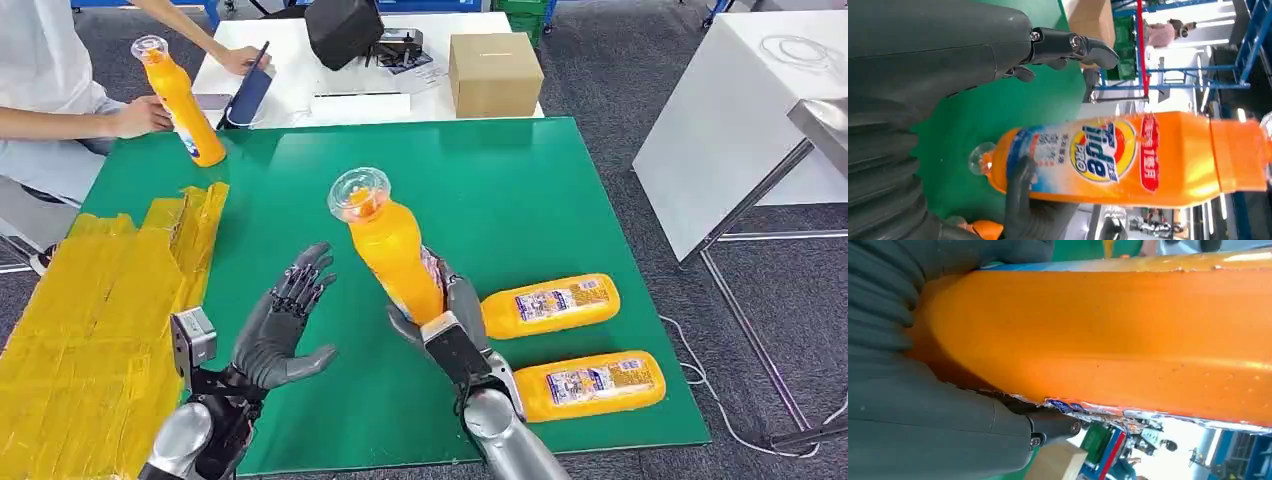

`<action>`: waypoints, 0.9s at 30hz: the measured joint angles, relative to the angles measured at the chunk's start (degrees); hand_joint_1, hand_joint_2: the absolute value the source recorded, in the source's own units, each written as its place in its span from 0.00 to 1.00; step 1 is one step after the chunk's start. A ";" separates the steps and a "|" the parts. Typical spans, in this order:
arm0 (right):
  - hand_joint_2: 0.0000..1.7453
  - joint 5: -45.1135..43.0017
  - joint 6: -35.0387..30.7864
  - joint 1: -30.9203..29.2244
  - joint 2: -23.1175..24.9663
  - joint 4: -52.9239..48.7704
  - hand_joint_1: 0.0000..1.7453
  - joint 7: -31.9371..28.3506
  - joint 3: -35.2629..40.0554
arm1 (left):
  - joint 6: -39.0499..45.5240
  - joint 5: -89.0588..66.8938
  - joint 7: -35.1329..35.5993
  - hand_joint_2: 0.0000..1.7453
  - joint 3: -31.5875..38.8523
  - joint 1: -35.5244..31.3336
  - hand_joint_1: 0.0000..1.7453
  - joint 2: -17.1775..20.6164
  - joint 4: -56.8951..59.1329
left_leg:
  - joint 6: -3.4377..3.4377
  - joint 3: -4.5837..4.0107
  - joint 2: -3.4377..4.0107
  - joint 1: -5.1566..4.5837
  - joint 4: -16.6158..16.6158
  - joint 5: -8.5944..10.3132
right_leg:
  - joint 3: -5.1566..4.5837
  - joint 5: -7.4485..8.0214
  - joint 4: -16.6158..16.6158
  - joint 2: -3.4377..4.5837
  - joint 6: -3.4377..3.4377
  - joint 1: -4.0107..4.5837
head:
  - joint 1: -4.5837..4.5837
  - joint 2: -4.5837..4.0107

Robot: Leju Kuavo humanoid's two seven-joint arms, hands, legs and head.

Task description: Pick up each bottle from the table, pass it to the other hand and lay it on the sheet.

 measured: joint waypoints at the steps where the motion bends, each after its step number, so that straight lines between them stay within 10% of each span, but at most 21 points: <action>1: 1.00 0.15 0.20 -0.17 0.02 0.13 1.00 0.02 0.37 | -0.04 0.04 0.02 1.00 -0.26 -0.13 0.00 0.04 0.02 | 0.00 0.00 0.00 0.00 0.00 0.00 | 0.00 0.00 0.00 0.00 0.00 0.00 | -0.02 0.00; 27: 1.00 9.29 1.03 -3.28 1.25 7.26 1.00 0.77 14.64 | 3.06 -0.31 0.13 1.00 -1.27 -1.74 0.00 0.13 2.99 | 0.00 -0.02 0.01 0.01 0.00 0.00 | -0.05 -0.01 0.00 0.00 -0.01 0.01 | -0.02 0.00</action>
